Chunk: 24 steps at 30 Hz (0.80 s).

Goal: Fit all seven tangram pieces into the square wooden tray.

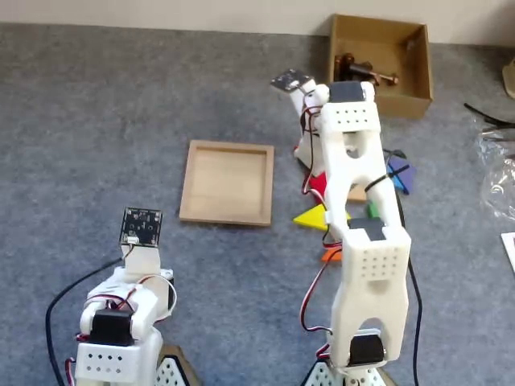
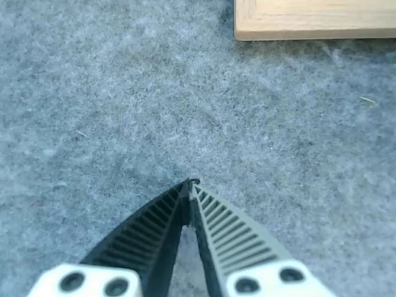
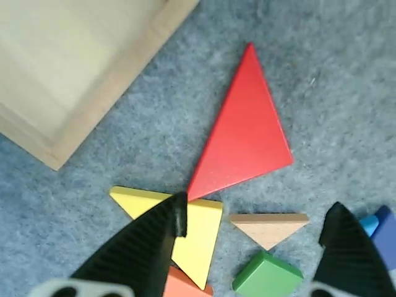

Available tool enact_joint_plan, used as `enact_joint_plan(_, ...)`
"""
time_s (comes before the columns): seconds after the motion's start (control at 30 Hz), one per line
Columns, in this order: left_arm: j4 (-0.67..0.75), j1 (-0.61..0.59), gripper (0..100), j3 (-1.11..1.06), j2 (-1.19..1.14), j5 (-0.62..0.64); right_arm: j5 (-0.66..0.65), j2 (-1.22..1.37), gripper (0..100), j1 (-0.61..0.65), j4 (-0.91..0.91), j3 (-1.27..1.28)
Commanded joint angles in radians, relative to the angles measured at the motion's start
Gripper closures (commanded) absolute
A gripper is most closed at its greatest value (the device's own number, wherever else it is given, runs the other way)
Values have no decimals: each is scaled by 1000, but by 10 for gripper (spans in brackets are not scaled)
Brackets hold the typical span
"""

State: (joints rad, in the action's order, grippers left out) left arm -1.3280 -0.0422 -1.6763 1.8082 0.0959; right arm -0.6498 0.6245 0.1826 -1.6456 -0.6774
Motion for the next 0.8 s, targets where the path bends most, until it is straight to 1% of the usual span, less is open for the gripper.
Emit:
enact_joint_plan(0.0, 3, 18, 995, -19, 7, 6, -5, -18, 668, 12, 8, -54)
enact_joint_plan(0.1, 3, 18, 995, -19, 7, 6, -2, -18, 668, 12, 7, -54)
enact_joint_plan(0.2, 3, 18, 995, -19, 7, 6, 38, -18, 668, 12, 8, -54)
enact_joint_plan(0.77, 3, 18, 995, -19, 7, 6, 43, -18, 668, 12, 5, -54)
